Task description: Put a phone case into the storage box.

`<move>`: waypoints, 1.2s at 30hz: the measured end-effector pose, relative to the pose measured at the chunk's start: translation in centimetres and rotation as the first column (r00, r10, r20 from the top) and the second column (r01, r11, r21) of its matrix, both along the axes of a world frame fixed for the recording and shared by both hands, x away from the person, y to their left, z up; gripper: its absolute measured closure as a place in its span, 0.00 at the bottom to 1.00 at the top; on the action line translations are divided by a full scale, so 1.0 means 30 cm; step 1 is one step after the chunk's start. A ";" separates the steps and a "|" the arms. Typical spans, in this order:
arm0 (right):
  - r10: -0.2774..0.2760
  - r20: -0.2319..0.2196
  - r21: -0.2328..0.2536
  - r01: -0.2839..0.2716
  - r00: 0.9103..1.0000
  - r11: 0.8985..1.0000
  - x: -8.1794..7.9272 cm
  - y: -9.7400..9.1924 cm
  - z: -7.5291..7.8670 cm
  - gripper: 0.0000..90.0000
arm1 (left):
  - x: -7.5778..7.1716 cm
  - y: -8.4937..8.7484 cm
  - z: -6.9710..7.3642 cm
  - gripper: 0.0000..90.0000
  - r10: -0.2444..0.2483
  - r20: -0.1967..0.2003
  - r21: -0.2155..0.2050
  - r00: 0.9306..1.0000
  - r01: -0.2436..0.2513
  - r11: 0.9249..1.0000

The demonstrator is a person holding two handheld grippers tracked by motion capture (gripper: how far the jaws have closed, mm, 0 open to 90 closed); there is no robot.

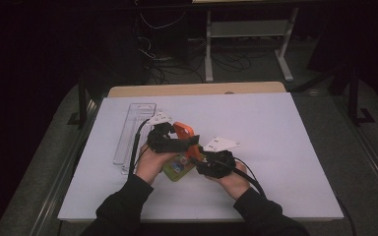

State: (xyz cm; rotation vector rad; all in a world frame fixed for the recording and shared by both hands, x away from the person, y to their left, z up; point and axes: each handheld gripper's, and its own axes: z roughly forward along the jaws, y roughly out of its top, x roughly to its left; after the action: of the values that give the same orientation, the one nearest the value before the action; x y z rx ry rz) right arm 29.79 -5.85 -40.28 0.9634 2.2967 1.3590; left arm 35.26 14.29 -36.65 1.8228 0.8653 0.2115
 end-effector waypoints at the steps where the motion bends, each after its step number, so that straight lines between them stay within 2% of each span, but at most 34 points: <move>1: 0.011 0.000 -0.008 -0.011 1.000 1.000 0.005 -0.010 0.003 0.45 | -0.001 0.001 0.001 0.17 0.007 -0.002 -0.002 1.000 -0.007 1.000; 3: 0.034 -0.019 -0.007 -0.034 0.999 0.999 0.012 -0.023 0.004 0.36 | 0.001 0.002 0.001 0.17 0.012 -0.004 -0.009 1.000 -0.012 1.000; 5: 0.036 -0.023 -0.024 -0.037 0.999 0.999 0.016 -0.036 0.005 0.27 | 0.003 0.007 0.001 0.17 0.010 0.001 0.004 1.000 -0.010 1.000; 7: 0.048 -0.046 -0.009 -0.049 0.998 0.999 0.019 -0.054 0.007 0.22 | 0.002 0.007 0.002 0.17 0.017 -0.006 0.001 1.000 -0.017 1.000; 9: 0.045 -0.054 -0.003 -0.045 0.998 0.999 0.028 -0.071 0.006 0.14 | 0.000 0.008 0.004 0.17 0.021 -0.008 0.004 1.000 -0.021 1.000; 15: 0.027 -0.076 -0.034 -0.029 0.997 0.999 0.045 -0.128 -0.006 0.01 | -0.002 0.008 0.006 0.17 0.016 0.000 0.006 1.000 -0.016 1.000; 21: 0.040 -0.077 -0.042 -0.043 0.996 0.998 0.057 -0.189 -0.012 0.00 | -0.005 0.010 0.011 0.17 0.021 0.004 0.004 1.000 -0.021 1.000; 25: 0.022 -0.072 -0.053 -0.026 0.997 0.998 0.054 -0.227 -0.015 0.00 | -0.005 0.016 0.015 0.17 0.015 0.009 0.012 1.000 -0.015 1.000; 32: 0.008 -0.079 -0.075 -0.014 0.997 0.997 0.028 -0.294 -0.041 0.00 | -0.006 0.022 0.020 0.17 0.024 0.008 -0.002 1.000 -0.024 1.000; 34: 0.002 -0.069 -0.071 -0.007 0.998 0.997 0.018 -0.311 -0.050 0.00 | -0.005 0.024 0.021 0.17 0.021 0.011 -0.001 1.000 -0.021 1.000; 36: -0.004 -0.053 -0.093 -0.001 0.999 0.996 0.006 -0.326 -0.057 0.00 | -0.006 0.024 0.022 0.17 0.020 0.013 -0.002 1.000 -0.020 1.000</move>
State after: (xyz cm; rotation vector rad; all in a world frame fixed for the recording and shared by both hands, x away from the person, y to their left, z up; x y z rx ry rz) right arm 29.96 -15.64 -42.00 0.9831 2.3751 1.2275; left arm 35.08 15.01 -36.00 1.8101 0.8745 0.2344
